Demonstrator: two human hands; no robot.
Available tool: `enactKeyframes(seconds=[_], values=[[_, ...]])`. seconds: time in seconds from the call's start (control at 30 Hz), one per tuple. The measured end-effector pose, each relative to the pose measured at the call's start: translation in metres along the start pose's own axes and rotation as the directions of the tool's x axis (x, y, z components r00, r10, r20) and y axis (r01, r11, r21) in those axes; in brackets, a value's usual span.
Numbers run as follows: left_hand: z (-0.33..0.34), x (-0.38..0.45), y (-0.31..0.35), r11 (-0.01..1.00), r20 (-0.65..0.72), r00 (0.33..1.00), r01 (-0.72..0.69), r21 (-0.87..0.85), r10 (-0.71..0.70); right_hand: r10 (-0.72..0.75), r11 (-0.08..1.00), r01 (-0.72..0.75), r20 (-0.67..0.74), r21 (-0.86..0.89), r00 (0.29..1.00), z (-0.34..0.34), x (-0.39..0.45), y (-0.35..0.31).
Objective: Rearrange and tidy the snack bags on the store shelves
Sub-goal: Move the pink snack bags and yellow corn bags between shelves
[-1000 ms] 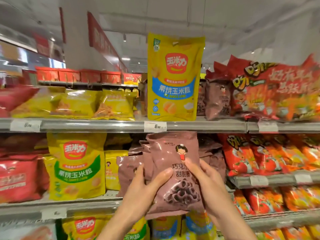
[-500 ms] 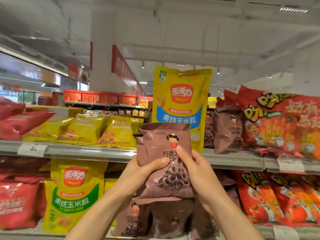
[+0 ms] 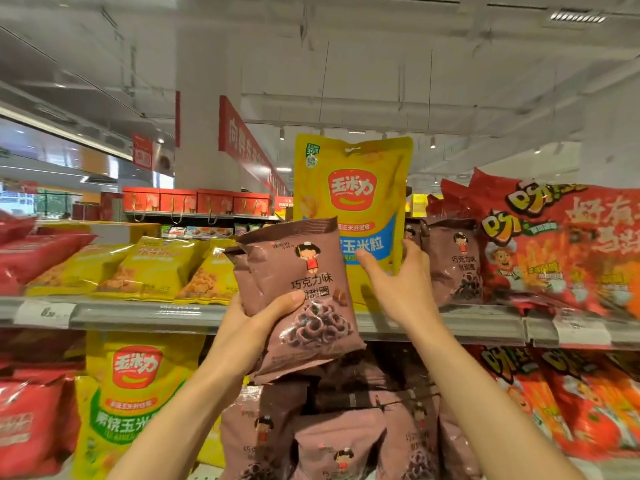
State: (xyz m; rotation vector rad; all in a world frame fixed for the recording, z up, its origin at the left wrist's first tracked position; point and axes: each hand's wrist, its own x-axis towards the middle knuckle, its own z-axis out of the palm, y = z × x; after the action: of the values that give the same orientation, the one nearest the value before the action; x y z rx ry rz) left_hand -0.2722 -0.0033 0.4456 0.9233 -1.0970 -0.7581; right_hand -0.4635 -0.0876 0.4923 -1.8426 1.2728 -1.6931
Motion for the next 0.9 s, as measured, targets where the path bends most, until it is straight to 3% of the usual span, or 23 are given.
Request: enactKeyframes(seconds=[0.13, 0.57, 0.9], values=[[-0.006, 0.006, 0.003, 0.999, -0.008, 1.0, -0.023, 0.042, 0.023, 0.044, 0.996, -0.045, -0.017, -0.075, 0.999, 0.014, 0.028, 0.006], [-0.008, 0.009, 0.014, 0.994, 0.027, 0.997, -0.076, 0.073, 0.074, 0.052, 0.992, -0.05, -0.015, 0.115, 0.999, 0.015, 0.046, 0.016], [-0.024, 0.014, 0.018, 0.991, -0.009, 0.994, -0.105, 0.08, 0.106, -0.07, 0.979, 0.075, -0.033, 0.19, 0.997, 0.015, 0.049, 0.001]])
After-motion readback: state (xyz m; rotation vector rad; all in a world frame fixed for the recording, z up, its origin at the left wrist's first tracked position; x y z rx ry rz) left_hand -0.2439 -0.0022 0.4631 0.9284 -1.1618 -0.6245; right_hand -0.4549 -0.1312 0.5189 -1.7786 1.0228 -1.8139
